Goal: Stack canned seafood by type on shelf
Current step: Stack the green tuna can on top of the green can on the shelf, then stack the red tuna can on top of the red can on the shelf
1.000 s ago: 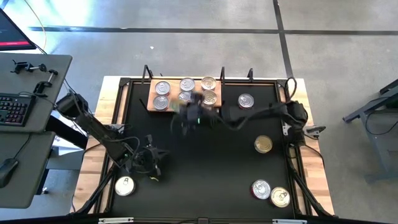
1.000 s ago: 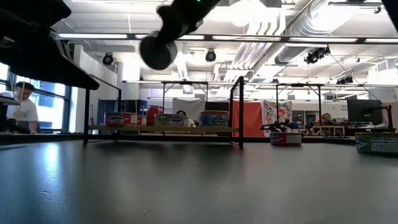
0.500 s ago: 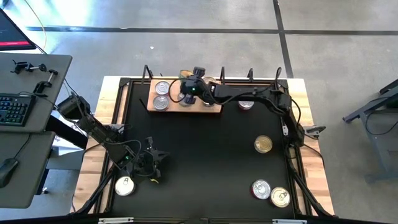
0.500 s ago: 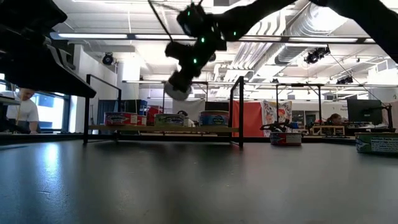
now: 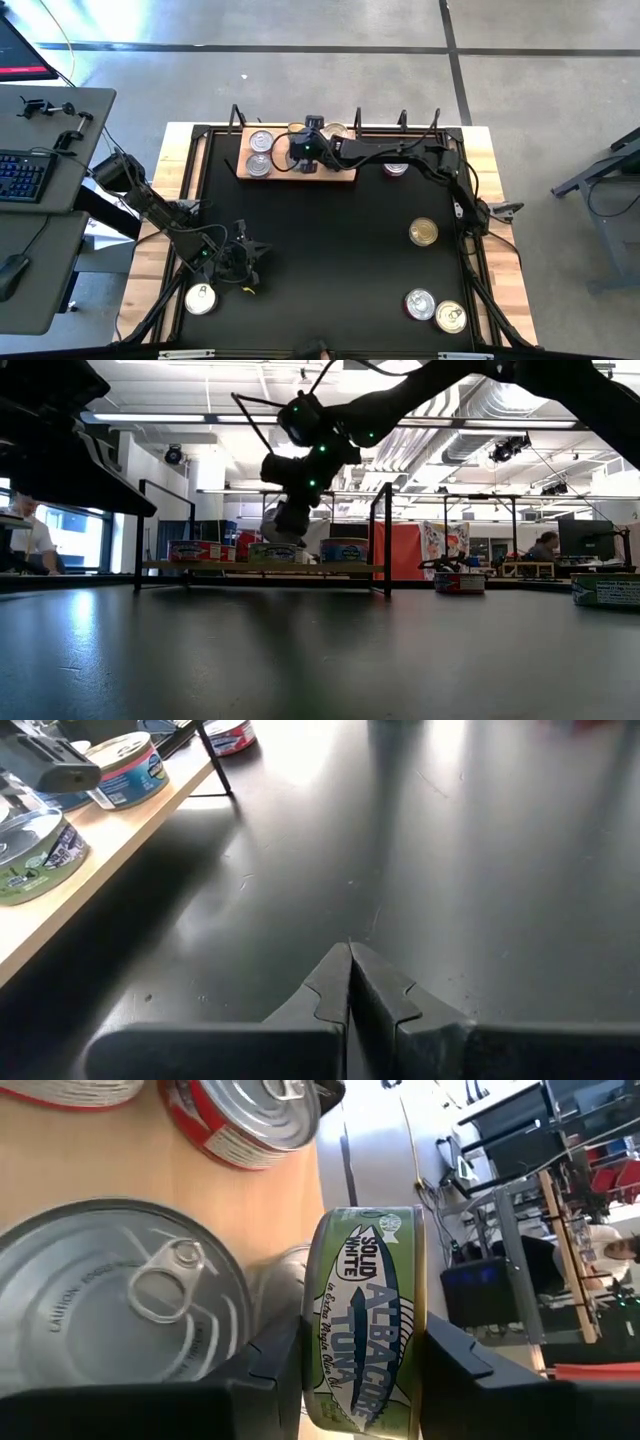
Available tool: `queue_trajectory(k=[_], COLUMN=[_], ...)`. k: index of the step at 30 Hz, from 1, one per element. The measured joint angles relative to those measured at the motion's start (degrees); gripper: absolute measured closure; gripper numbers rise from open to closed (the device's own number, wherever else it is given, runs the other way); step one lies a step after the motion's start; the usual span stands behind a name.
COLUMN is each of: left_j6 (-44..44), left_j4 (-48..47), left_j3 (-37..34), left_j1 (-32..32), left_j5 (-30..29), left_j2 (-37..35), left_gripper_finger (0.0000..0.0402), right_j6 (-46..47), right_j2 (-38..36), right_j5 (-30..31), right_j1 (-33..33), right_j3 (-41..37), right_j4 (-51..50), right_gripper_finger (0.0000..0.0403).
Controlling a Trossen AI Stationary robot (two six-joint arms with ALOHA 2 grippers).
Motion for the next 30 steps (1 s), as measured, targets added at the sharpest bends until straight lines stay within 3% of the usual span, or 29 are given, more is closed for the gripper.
queue_trajectory(k=[10,22,27,30], left_j6=[0.1,0.1,0.1,0.5], left_j4=[0.4,0.9,0.9,1.0], left_j3=[0.0,0.0,0.0,0.0], left_j1=[0.0,0.0,0.0,0.0], left_j5=[0.0,0.1,0.1,0.1], left_j2=[0.0,0.0,0.0,0.0], left_gripper_finger=[0.0401,0.0401,0.0401,0.0401], right_j6=[0.8,-1.5,-1.6,1.0], right_j2=[0.0,0.0,0.0,-0.1], right_j5=[-0.8,-0.5,9.4,11.5], right_j1=[-0.1,1.2,4.8,8.5], right_j3=[-0.1,-0.1,3.5,7.9], right_j4=[-0.6,-0.5,-1.6,-6.4], right_gripper_finger=[0.0203,0.019,0.019,0.019])
